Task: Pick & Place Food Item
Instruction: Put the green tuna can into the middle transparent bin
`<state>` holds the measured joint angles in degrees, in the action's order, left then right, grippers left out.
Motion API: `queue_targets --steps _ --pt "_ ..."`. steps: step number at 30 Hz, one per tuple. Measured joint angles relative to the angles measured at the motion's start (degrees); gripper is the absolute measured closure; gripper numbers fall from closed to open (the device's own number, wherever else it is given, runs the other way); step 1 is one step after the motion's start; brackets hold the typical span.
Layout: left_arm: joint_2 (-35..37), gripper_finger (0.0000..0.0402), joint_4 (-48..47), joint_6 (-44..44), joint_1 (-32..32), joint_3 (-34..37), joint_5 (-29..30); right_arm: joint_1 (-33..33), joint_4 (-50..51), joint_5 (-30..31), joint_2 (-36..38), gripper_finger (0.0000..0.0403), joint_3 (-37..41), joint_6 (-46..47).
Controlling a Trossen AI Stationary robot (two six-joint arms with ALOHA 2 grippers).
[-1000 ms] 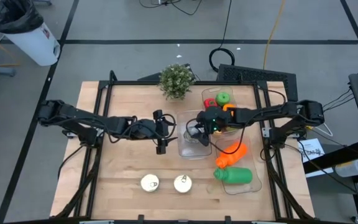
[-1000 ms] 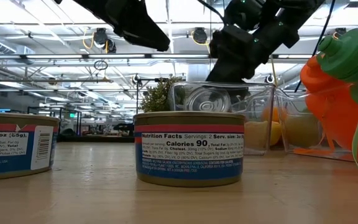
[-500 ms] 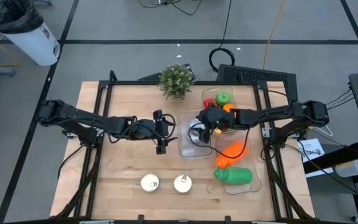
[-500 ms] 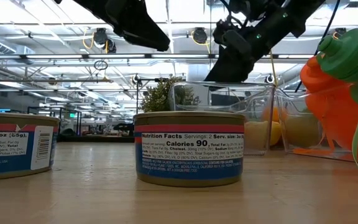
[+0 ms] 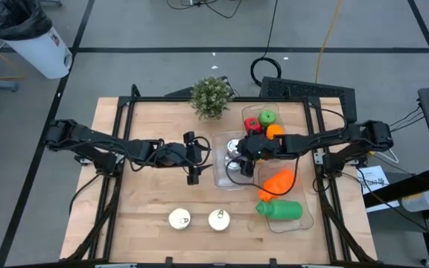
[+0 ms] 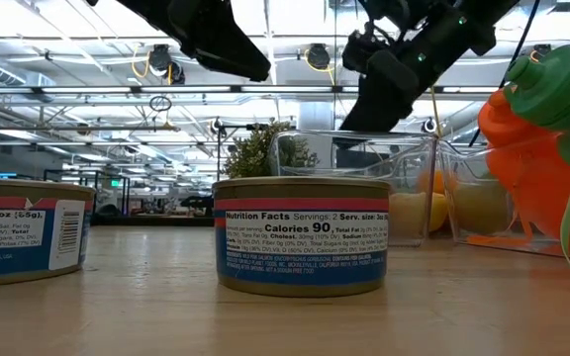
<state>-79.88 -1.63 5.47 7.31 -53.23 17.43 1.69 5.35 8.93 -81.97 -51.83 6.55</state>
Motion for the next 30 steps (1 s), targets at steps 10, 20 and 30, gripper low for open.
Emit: queue_targets --steps 10,20,30 --pt "0.0 0.0133 0.0 -0.3 0.0 0.0 0.0 0.1 0.8 3.3 -4.4 0.0139 -0.1 -7.4" --pt "0.0 0.0133 0.1 -0.2 0.0 0.0 0.0 0.1 1.0 3.3 -5.1 0.0258 0.0 -7.9" --pt "0.0 0.0133 0.1 -0.2 0.0 0.0 0.0 0.1 1.2 3.3 -6.1 0.0362 0.0 -12.2"
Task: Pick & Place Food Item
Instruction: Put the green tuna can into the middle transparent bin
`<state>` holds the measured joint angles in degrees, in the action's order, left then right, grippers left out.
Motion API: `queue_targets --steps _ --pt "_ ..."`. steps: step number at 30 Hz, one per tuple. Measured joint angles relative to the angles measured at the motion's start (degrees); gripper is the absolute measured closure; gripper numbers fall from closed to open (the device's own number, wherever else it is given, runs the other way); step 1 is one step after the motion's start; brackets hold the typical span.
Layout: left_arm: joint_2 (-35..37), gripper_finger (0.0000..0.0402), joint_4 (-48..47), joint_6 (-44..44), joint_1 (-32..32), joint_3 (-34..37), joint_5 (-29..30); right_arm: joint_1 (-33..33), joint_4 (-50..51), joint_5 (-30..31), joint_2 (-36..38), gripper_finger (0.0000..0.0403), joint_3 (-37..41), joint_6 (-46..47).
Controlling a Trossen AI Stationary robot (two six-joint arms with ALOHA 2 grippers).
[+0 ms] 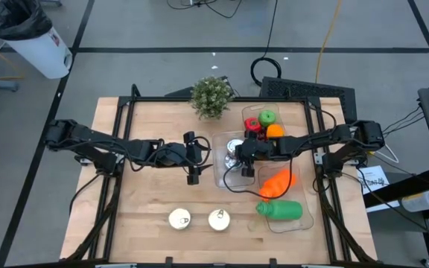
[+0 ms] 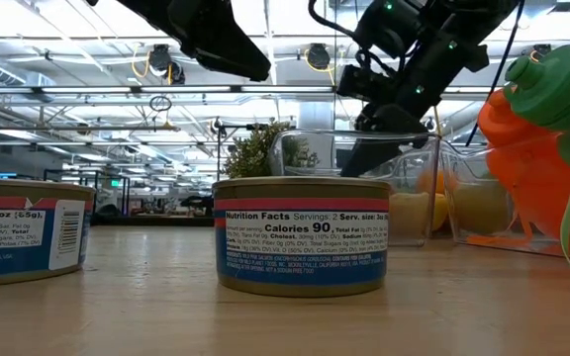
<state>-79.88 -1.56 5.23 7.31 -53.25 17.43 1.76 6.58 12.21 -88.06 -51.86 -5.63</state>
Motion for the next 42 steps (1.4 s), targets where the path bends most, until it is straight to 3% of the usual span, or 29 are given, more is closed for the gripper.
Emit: queue_targets --steps 12,33,42 --pt "0.0 0.0133 0.0 0.0 0.0 0.0 0.0 0.0 2.4 -0.3 0.2 0.0397 -0.1 -2.6" --pt "0.0 0.0133 0.0 0.1 0.0 0.0 0.0 -6.8 2.3 -3.4 0.6 0.0402 0.0 -5.6" --pt "0.0 0.0133 -0.3 0.1 -0.1 0.0 0.1 -9.9 5.2 -3.7 4.1 0.0403 0.1 -6.2"
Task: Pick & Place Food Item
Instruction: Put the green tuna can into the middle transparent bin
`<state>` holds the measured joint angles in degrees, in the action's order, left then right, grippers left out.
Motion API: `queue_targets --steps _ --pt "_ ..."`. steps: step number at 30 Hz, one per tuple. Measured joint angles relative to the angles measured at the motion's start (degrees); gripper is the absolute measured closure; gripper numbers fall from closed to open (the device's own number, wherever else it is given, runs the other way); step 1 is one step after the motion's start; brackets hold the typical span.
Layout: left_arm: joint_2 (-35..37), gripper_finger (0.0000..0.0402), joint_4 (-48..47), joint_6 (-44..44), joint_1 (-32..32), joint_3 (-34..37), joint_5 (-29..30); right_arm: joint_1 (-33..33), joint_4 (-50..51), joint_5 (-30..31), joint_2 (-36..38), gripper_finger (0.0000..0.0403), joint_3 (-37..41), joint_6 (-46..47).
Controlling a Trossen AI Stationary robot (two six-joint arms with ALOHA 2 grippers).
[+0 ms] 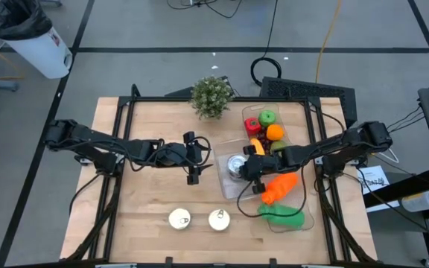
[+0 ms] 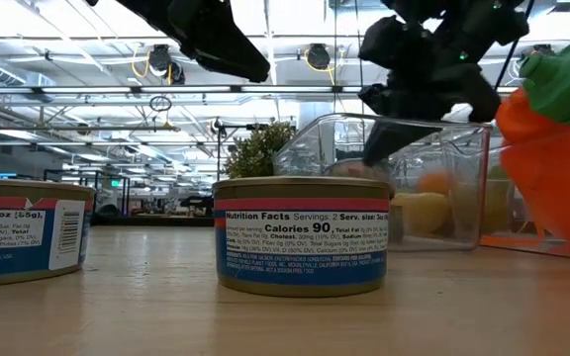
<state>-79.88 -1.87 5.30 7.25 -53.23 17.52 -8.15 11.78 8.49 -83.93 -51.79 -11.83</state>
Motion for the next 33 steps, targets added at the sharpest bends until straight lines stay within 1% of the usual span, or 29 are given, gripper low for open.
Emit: queue_targets --steps 3,7,14,20,24,26,31,33 --pt "0.0 0.0133 -0.1 0.0 -0.1 0.0 0.0 -0.7 3.1 -0.6 1.4 0.0402 0.1 0.4" --pt "0.0 0.0133 -0.1 0.0 -0.3 0.1 0.1 -0.8 3.9 -4.1 1.5 0.0402 0.0 0.8" --pt "0.0 0.0133 -0.1 -0.1 -0.3 0.1 0.1 -1.0 3.3 -4.4 0.8 0.0398 0.0 0.2" --pt "0.0 0.0133 -0.1 0.0 -0.3 0.1 0.1 -1.0 2.8 -4.6 0.8 0.0352 0.0 -0.9" --pt "0.0 0.0133 -0.1 -0.1 -0.3 0.2 0.0 -1.0 2.2 -7.3 0.8 0.0318 0.0 -1.0" --pt "0.0 0.0133 -0.1 -0.1 -0.3 0.2 0.0 -1.2 0.7 -7.3 1.0 0.0305 0.0 -0.9" --pt "0.0 0.0133 -0.1 -0.1 -0.3 0.2 0.0 -2.0 -3.4 -6.6 3.0 0.0287 -0.1 -1.9" --pt "0.0 0.0133 -0.1 -0.1 -0.3 0.2 0.0 -2.3 -1.9 -4.1 3.6 0.0285 -1.2 -2.0"
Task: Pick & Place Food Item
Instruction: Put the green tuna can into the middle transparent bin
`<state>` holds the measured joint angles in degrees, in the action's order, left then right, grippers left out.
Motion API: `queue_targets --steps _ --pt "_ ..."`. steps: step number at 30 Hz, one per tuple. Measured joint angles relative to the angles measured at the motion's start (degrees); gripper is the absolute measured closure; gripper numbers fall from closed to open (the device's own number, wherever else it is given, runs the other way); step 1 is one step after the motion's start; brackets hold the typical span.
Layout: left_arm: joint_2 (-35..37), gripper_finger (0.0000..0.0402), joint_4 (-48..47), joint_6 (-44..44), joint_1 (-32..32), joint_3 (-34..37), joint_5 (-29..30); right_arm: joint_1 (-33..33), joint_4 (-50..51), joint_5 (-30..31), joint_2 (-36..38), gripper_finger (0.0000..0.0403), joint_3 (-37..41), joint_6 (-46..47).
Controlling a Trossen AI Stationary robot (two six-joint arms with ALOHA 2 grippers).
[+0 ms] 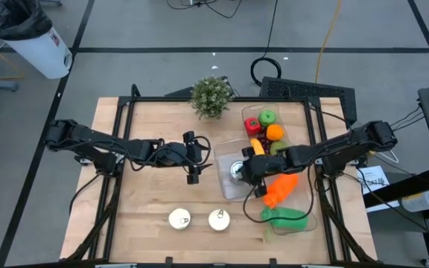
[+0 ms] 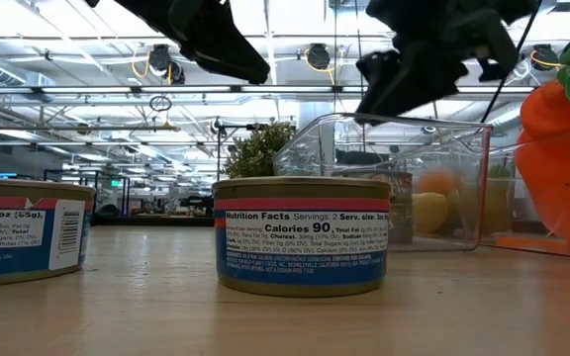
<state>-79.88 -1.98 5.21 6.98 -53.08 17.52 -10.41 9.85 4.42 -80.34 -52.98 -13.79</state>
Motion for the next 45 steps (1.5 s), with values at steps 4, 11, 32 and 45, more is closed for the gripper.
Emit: queue_targets --steps 4,11,32,45 --pt "0.0 0.0133 0.0 0.0 0.0 0.0 0.0 -1.0 11.8 6.1 -0.3 0.0289 -7.3 1.4" --pt "0.0 0.0133 0.0 0.0 -0.1 0.0 0.4 -1.4 28.0 -0.2 -10.3 0.0378 -20.1 6.5" --pt "0.0 0.0133 -0.9 -0.5 -0.3 0.0 0.4 0.4 29.0 2.0 -23.8 0.0402 -20.8 7.8" --pt "0.0 0.0133 -1.0 -0.7 -0.3 0.0 0.4 2.2 22.8 19.2 -23.7 0.0402 -20.8 13.6"
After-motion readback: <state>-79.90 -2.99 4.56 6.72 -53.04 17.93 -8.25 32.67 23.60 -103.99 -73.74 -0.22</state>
